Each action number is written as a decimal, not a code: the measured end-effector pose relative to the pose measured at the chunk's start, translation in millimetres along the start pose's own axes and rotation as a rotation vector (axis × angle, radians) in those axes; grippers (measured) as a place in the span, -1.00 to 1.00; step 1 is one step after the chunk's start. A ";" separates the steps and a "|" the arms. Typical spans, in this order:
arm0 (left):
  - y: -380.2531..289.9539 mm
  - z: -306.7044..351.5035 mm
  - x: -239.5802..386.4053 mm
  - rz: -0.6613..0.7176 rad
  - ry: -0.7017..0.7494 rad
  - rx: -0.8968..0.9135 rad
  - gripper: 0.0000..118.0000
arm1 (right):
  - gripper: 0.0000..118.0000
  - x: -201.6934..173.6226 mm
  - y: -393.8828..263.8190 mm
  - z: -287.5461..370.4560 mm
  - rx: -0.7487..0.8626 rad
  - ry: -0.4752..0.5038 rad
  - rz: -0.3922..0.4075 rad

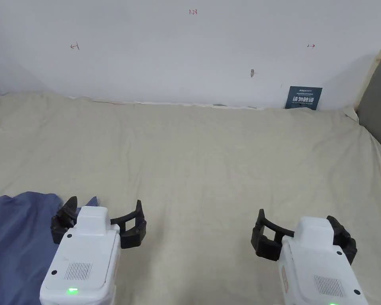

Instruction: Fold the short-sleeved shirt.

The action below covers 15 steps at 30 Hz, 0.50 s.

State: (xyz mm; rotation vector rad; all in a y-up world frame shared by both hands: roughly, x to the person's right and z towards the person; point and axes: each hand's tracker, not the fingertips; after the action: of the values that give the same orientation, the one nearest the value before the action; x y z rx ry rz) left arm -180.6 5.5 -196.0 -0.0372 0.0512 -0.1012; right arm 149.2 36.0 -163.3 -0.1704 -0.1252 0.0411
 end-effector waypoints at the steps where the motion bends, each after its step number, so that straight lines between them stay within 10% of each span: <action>1: -0.3 -0.7 -0.2 0.001 0.000 0.000 1.00 | 1.00 0.0 1.0 0.0 0.000 -0.001 0.001; 7: 13.2 -14.2 -13.5 0.341 -0.029 -0.054 1.00 | 1.00 -14.6 16.4 -2.3 0.072 -0.098 0.253; 12: 10.3 -26.5 -53.2 1.272 -0.210 -0.097 1.00 | 1.00 -48.8 16.8 -1.3 0.321 -0.293 0.850; 15: -3.4 -25.3 -62.0 1.552 -0.208 -0.092 1.00 | 1.00 -60.5 2.2 -1.1 0.481 -0.403 1.135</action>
State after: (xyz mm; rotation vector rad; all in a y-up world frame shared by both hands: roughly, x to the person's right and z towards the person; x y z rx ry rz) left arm -243.9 7.6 -218.0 -0.0903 -0.1316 1.4563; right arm 89.3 34.9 -172.1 0.2704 -0.4021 1.2311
